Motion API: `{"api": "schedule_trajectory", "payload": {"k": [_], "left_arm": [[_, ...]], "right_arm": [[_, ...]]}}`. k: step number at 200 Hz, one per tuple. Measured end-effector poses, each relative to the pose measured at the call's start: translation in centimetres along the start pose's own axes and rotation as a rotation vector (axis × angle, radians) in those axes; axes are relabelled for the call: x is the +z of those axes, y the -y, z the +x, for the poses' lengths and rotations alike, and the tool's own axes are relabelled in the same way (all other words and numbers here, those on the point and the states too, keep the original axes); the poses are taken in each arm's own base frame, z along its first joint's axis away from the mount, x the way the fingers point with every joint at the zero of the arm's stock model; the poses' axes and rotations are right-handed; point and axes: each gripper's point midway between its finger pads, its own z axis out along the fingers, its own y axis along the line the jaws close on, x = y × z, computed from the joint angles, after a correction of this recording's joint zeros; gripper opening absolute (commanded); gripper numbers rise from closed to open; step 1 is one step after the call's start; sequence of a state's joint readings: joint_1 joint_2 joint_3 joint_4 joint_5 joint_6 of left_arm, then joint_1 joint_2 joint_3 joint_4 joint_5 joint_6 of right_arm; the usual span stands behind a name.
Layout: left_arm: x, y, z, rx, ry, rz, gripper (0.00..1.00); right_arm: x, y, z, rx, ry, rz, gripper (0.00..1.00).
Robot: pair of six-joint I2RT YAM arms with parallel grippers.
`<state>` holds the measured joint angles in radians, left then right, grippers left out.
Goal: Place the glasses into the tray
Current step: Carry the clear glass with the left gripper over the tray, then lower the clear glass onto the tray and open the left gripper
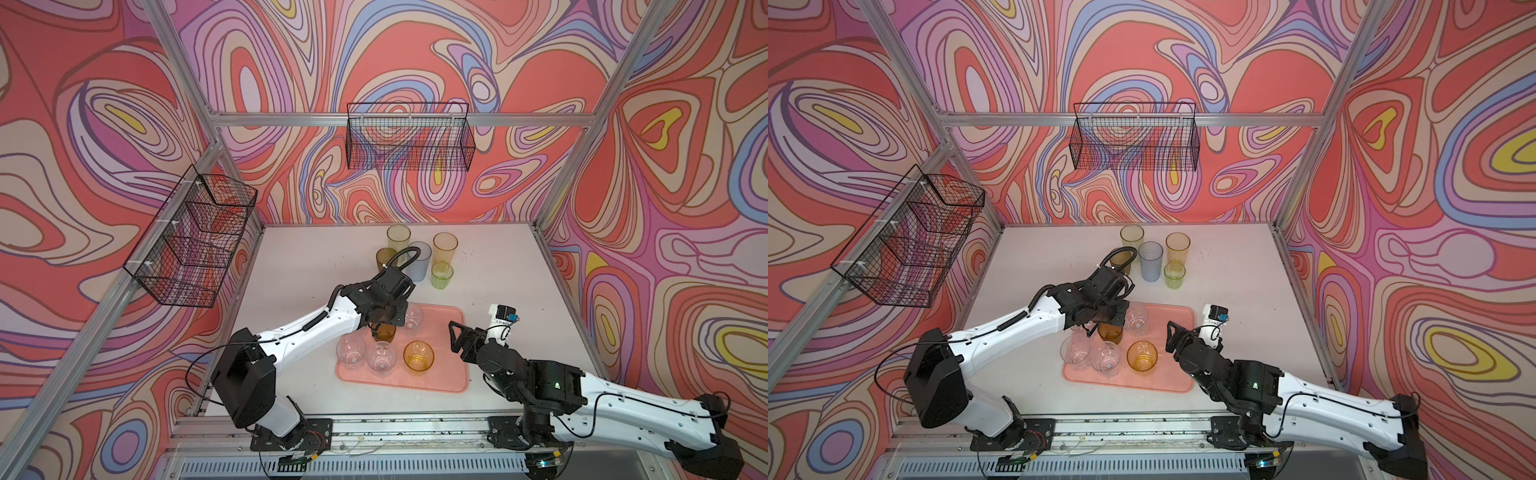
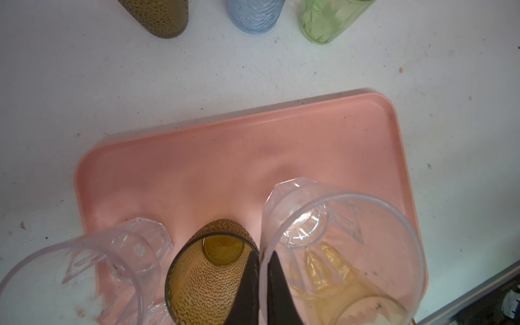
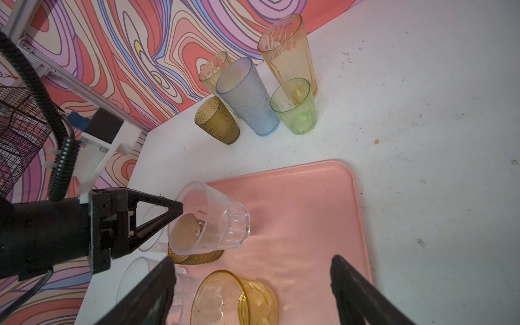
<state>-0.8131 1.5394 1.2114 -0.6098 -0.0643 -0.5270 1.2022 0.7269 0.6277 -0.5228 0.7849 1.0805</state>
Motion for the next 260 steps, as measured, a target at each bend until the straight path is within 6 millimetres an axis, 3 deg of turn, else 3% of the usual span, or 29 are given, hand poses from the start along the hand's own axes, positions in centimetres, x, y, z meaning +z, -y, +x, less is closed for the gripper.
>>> {"api": "schedule_trajectory", "payload": {"k": [106,138,172,208,260], "left_arm": [[0.4,1.7,1.8,0.051,-0.023,0.025,0.00],[0.9,1.7,2.2,0.056,-0.038,0.017,0.11],[1.7,1.7,2.7,0.063,-0.061,0.005,0.13],[2.5,1.5,3.1,0.067,-0.079,-0.008,0.22],[2.4,1.8,2.6,0.067,-0.063,0.004,0.55]], "right_arm": [[0.0,1.0,0.3,0.045,0.000,0.028,0.89],[0.0,1.2,0.4,0.054,-0.002,0.034,0.89],[0.1,1.4,0.5,0.052,-0.004,0.042,0.89],[0.1,1.5,0.6,0.049,-0.006,0.047,0.89],[0.2,1.5,0.7,0.053,-0.005,0.050,0.89]]}}
